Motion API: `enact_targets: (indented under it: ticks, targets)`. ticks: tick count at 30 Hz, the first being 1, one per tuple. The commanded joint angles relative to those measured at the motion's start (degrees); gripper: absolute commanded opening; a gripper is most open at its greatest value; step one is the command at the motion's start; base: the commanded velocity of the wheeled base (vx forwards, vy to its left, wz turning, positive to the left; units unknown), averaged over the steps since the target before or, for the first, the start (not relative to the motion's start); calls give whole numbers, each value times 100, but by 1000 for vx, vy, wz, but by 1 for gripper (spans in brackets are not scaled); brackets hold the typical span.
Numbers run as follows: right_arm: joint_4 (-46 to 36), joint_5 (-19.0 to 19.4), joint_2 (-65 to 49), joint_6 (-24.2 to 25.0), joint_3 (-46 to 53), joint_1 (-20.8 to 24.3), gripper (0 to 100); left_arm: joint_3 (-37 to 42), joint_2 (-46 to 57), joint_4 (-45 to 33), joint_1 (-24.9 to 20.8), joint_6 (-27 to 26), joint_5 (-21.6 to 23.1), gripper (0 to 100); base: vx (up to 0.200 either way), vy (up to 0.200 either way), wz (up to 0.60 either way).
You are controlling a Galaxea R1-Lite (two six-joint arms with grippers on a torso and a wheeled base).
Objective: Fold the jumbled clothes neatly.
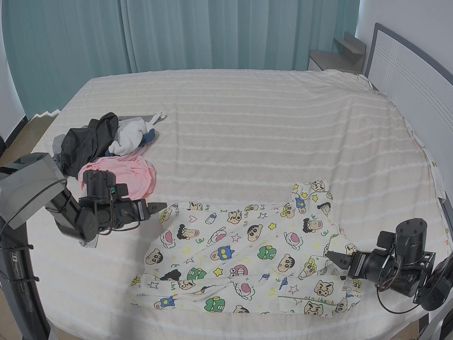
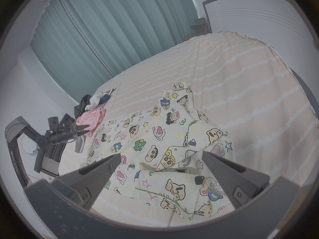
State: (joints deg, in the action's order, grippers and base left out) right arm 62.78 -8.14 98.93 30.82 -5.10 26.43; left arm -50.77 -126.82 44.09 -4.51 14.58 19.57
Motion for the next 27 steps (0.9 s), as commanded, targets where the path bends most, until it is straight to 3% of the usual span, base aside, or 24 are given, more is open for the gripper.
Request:
enact_targets:
  ticks: [1,22,27]
  targets:
    - [-20,-3,-269,-67,61,-6,100,-1330,-642,-762,-472,396,-313,100,0,0,0]
    - [-3,-21,-269,-41,79,-15,100,-1708,-1178,-806,-656,370,-638,100,0,0,0]
    - [24,-21,-277,-58,167,-15,100,-1444,-932,-1157,-586,-17,-638,100,0,0,0]
